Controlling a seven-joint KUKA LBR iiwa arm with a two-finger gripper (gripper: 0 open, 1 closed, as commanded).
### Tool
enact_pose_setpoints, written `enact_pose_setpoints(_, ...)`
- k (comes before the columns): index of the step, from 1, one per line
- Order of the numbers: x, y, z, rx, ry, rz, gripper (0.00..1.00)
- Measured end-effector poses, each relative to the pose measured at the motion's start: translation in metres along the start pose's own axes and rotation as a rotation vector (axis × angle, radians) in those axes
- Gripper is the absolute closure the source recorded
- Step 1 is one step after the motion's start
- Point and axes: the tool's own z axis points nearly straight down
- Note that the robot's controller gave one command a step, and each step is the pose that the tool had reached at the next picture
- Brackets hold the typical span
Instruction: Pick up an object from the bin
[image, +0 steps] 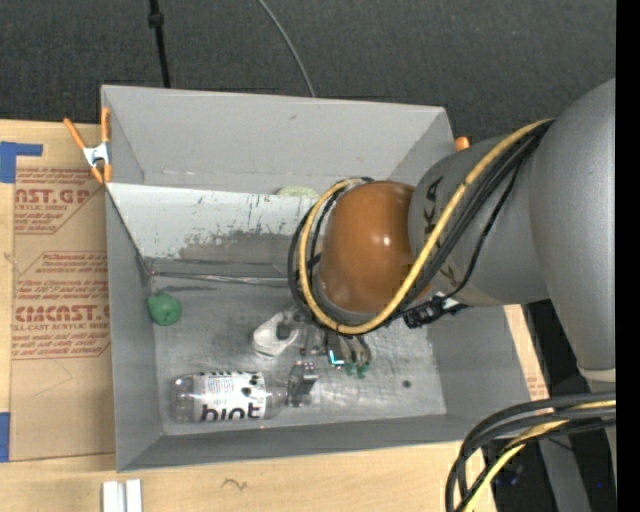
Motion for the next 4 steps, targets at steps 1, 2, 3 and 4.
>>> enact_pose_setpoints(1, -0.002, 0.000, -0.004, -0.001, -0.007, 0.001, 0.00)
enact_pose_setpoints(2, -0.001, 0.017, 0.018, 0.001, -0.015, -0.073, 0.00)
enact_pose_setpoints(3, -0.012, 0.043, 0.054, -0.003, -0.015, -0.210, 0.00)
enact_pose_setpoints(4, -0.008, 0.054, 0.054, 0.010, -0.022, -0.261, 1.00)
